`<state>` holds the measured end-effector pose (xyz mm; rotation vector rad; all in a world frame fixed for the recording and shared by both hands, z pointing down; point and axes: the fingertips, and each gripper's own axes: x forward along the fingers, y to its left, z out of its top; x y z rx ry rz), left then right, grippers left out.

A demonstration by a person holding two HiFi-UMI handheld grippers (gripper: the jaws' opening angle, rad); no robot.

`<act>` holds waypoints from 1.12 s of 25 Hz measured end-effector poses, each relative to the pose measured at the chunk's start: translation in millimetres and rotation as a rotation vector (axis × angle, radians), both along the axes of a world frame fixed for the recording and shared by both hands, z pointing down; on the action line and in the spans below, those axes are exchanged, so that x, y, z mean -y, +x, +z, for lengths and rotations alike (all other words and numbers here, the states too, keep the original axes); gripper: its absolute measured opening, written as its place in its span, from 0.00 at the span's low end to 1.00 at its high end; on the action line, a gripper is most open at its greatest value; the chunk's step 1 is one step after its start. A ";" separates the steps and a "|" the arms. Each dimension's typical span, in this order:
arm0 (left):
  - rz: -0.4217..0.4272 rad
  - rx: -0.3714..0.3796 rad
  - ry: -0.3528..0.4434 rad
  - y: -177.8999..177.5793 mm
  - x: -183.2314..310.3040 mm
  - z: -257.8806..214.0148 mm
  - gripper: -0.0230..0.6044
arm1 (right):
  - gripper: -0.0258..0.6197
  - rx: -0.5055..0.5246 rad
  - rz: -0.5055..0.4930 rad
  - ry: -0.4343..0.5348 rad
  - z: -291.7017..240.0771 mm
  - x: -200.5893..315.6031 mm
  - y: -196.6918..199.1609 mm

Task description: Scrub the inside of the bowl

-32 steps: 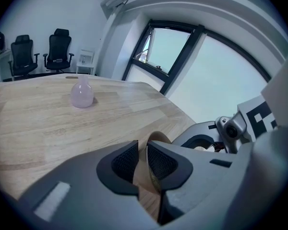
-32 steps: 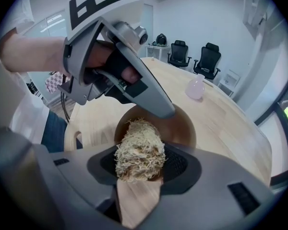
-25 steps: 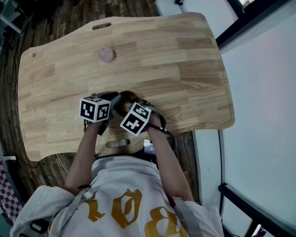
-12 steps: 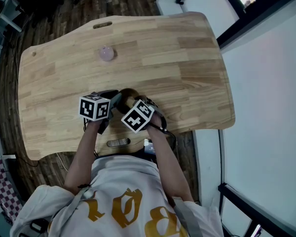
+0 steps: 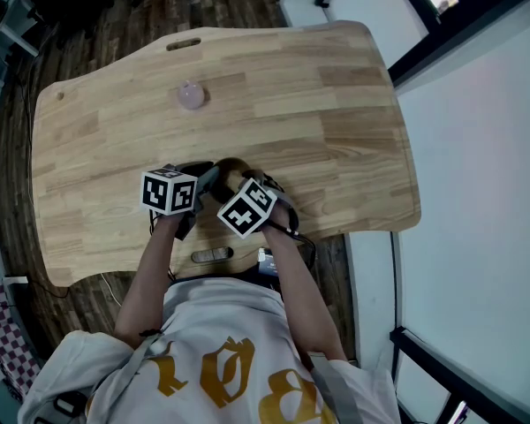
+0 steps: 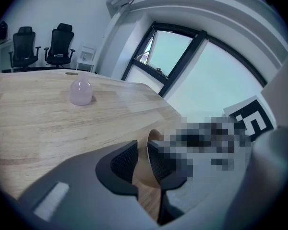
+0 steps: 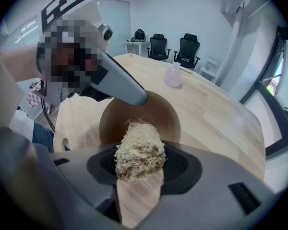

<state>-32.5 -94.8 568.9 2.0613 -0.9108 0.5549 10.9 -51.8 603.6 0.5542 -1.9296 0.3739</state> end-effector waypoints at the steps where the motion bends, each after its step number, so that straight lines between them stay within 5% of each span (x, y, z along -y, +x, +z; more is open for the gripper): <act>1: 0.001 -0.002 -0.002 0.3 -0.1 0.0 0.13 | 0.34 0.001 0.001 0.003 -0.7 1.0 -0.2; 18: 0.021 -0.034 -0.011 7.2 -3.0 -3.1 0.13 | 0.34 0.018 -0.025 0.114 -8.9 11.2 -6.2; 28: 0.011 -0.039 -0.021 9.4 -2.7 -2.8 0.13 | 0.34 0.045 -0.080 0.089 -9.7 4.5 -12.0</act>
